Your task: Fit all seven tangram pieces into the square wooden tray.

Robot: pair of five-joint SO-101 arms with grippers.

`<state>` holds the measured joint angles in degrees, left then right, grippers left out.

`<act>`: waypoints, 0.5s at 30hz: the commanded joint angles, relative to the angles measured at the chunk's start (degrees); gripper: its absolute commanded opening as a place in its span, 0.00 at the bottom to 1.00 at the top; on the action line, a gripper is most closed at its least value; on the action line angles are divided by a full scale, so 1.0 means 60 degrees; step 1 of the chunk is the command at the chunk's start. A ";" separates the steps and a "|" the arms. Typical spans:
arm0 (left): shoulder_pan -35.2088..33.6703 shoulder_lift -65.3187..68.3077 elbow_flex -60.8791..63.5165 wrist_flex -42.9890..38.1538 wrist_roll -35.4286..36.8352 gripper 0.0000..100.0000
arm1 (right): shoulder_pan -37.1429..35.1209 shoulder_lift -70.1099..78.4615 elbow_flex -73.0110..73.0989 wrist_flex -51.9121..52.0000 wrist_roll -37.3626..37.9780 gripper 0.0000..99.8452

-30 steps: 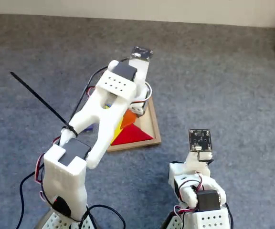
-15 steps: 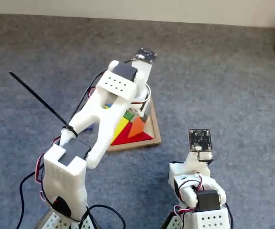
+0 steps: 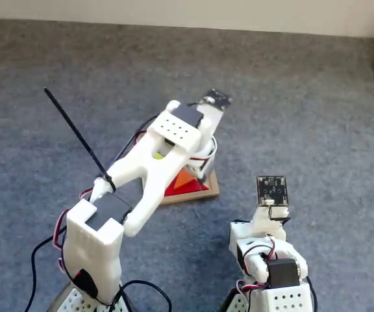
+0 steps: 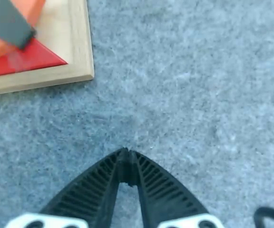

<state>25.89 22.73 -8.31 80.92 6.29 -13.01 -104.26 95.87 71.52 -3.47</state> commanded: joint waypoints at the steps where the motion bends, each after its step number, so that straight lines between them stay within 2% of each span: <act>1: -0.0579 -0.0608 -0.0139 -0.0410 -0.0029 0.14 | 0.0110 -0.0154 0.1209 0.0066 0.0103 0.00; 6: -0.1018 -0.0388 -0.0125 -0.0571 -0.0029 0.17 | 0.0110 -0.0154 0.1209 0.0066 0.0103 0.00; 15: -0.0872 0.0916 -0.0608 -0.0747 -0.0029 0.18 | 0.0110 -0.0154 0.1209 0.0066 0.0103 0.00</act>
<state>20.35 27.65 -9.10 76.88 6.29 -13.01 -104.26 95.87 71.52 -3.47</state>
